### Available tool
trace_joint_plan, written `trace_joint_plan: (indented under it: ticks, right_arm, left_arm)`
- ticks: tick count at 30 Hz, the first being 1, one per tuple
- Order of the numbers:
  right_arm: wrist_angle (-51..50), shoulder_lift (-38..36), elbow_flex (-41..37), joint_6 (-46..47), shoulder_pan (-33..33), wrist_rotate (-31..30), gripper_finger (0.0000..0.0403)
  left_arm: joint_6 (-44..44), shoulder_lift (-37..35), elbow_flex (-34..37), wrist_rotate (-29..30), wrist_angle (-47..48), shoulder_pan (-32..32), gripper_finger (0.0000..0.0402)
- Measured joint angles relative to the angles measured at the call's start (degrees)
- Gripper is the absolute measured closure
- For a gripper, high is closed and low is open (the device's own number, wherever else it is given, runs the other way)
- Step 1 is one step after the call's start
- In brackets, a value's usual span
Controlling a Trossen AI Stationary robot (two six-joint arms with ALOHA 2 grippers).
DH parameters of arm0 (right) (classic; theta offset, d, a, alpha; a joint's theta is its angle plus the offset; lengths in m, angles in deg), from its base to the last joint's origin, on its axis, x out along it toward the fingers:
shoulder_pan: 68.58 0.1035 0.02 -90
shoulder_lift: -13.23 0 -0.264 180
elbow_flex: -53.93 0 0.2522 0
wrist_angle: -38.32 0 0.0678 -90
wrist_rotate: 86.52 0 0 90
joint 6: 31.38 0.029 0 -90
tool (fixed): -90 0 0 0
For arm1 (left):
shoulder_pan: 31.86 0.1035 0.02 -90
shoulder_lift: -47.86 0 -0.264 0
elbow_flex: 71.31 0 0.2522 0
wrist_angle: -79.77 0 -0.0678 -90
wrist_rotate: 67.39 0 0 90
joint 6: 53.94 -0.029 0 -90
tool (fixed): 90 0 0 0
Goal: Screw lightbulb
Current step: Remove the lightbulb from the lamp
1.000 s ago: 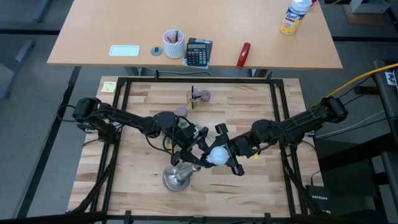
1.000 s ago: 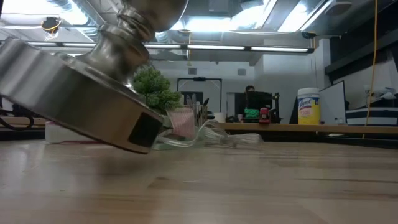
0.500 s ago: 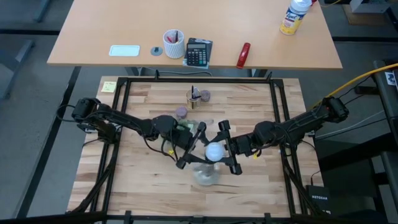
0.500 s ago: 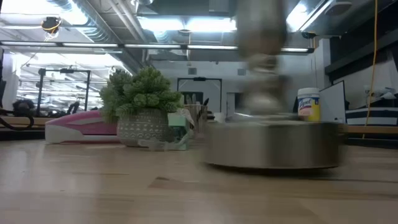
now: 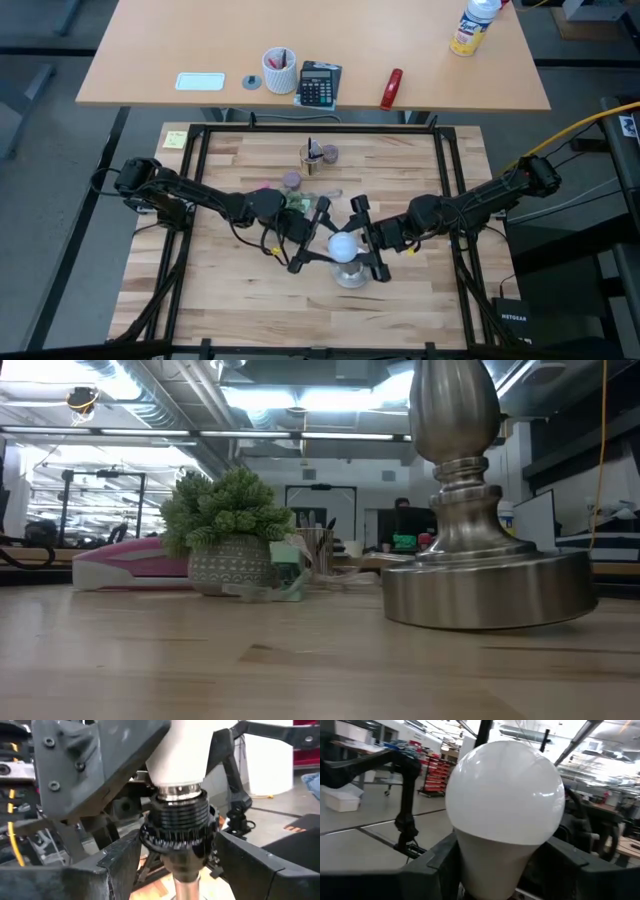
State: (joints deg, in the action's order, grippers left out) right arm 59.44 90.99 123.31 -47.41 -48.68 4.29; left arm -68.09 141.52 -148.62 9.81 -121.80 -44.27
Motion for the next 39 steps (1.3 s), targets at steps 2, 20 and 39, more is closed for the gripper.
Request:
trace_joint_plan:
  ticks: [2,20,39]
  right_arm:
    - [-0.1,0.0,0.0,0.2,0.0,1.5,0.0199]
    - [1.3,0.0,0.0,-0.7,0.0,2.1,0.0205]
    - [5.9,0.1,0.0,-2.4,-0.1,-7.9,0.0206]
  left_arm:
    - [0.5,0.0,0.0,-1.1,0.5,0.0,0.0156]
    - [3.9,0.1,0.1,0.7,0.1,0.0,0.0215]
    - [3.6,0.2,0.1,16.3,-3.6,-0.7,0.0217]
